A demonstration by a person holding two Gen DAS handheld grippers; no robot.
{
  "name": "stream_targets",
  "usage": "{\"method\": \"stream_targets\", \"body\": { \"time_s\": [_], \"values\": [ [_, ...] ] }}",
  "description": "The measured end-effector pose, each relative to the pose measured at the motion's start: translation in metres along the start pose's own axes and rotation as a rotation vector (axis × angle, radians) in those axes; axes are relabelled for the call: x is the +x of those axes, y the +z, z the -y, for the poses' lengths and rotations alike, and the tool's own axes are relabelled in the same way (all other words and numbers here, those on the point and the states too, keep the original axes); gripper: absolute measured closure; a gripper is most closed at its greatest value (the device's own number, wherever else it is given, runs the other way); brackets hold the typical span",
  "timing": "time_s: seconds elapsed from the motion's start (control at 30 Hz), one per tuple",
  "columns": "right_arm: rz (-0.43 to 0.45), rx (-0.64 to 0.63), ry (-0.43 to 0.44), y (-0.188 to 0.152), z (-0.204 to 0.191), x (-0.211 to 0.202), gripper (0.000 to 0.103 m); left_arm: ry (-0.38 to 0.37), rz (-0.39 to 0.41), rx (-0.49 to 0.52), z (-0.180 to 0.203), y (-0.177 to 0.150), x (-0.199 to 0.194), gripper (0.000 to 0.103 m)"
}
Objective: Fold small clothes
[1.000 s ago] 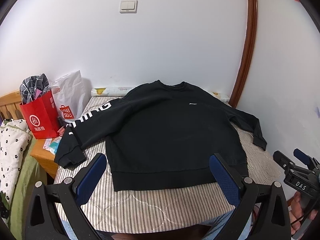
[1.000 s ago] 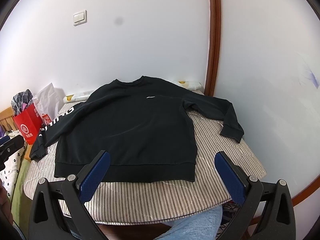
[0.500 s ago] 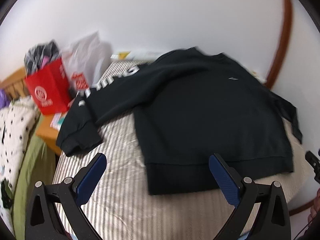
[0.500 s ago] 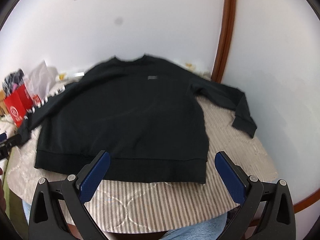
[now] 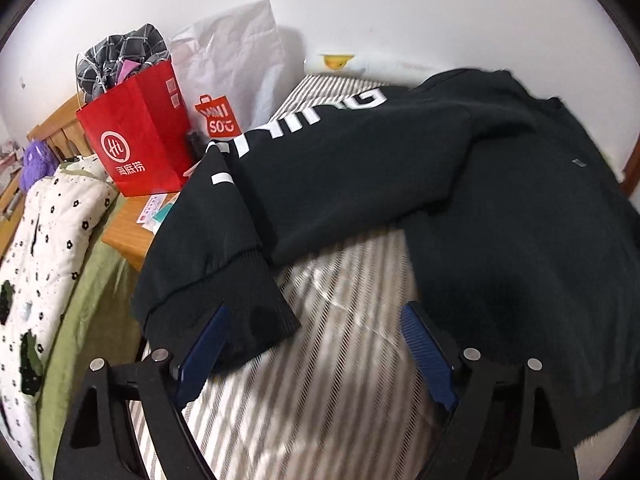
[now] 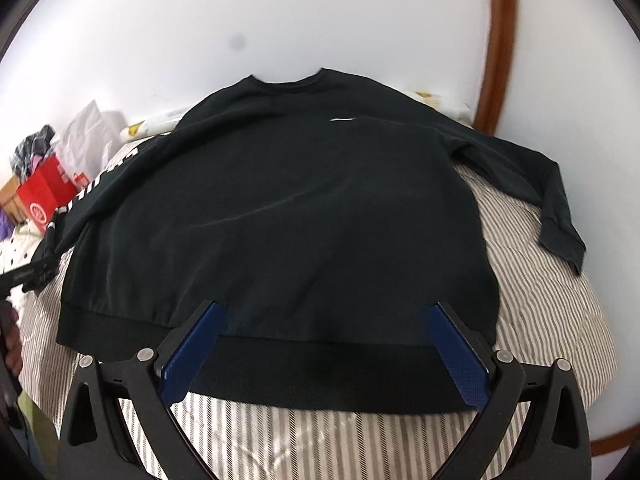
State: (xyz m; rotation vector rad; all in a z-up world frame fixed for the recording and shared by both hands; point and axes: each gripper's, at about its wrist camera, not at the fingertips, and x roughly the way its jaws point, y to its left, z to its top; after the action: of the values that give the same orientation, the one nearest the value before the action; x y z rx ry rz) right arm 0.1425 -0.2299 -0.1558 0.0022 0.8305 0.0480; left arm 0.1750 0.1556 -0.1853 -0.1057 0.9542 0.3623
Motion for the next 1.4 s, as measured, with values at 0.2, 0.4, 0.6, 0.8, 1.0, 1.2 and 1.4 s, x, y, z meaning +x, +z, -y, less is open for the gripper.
{"method": "stream_targets", "body": {
  "time_s": [0.2, 0.4, 0.6, 0.8, 1.0, 1.2, 1.4],
  "values": [
    [-0.016, -0.043, 0.044, 0.014, -0.018, 0.01, 0.007, 0.083, -0.03, 0.013, 0.0, 0.007, 0.025, 0.038],
    [-0.018, 0.004, 0.032, 0.023, -0.014, 0.017, 0.007, 0.183, -0.015, 0.04, -0.008, 0.011, 0.028, 0.084],
    [-0.024, 0.007, 0.038, 0.026, -0.01, 0.023, 0.007, 0.108, -0.025, -0.013, -0.023, 0.016, 0.018, 0.096],
    [-0.021, 0.022, 0.043, 0.024, 0.003, 0.024, 0.007, -0.015, 0.056, -0.055, -0.011, 0.039, -0.021, 0.097],
    [0.009, 0.046, 0.016, 0.023, 0.031, 0.016, 0.007, -0.253, 0.097, -0.024, 0.052, 0.081, -0.058, 0.097],
    [0.022, 0.078, -0.033, 0.021, 0.068, 0.013, 0.007, -0.375, 0.136, 0.102, 0.163, 0.107, -0.069, 0.097],
    [0.023, 0.097, -0.073, 0.018, 0.1, 0.021, 0.007, -0.505, 0.098, 0.22, 0.275, 0.099, -0.058, 0.097]
  ]
}}
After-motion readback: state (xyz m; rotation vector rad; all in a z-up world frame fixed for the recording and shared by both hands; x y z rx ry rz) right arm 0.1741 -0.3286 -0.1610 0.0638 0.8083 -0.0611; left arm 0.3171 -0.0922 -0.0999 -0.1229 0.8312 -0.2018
